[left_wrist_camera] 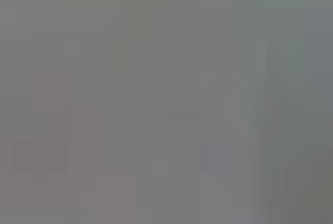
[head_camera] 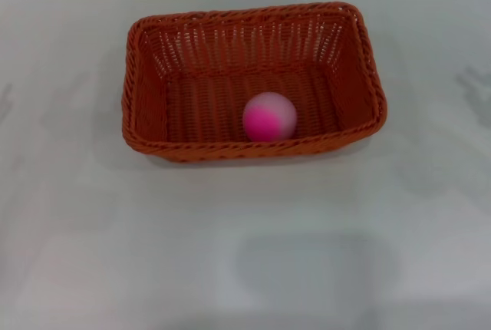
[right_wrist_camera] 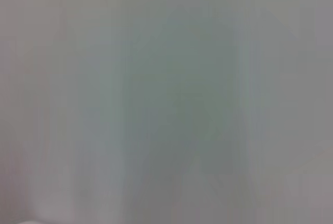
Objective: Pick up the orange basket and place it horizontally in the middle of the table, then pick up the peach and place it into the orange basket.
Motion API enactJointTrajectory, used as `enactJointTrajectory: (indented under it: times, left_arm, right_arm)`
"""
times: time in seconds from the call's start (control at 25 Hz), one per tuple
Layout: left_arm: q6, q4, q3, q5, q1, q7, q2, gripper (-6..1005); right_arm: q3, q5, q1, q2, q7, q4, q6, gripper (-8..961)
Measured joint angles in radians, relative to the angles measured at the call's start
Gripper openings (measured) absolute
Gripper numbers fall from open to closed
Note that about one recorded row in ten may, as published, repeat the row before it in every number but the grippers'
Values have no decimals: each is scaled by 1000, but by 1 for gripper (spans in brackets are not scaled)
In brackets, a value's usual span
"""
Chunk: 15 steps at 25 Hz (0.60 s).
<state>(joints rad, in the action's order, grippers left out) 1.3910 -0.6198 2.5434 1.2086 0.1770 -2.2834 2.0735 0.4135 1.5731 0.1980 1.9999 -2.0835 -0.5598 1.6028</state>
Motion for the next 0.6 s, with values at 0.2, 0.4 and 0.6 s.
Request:
enactJointTrajectory:
  times: [0.2,0.4,0.6]
  left_arm:
    - [-1,0,0,-16,-2,-2,1,788]
    - [-2,1,0,-24,-3,-2,1,788]
    - [-2,2,0,-29,-5,-2,1,788]
  right_arm:
    - [-142,0,-4,1,-114,132,-5,280]
    - [-226,1,-6,2,-213,206,-16,446]
    - [-269,1,-5,2,-251,233,-24,564]
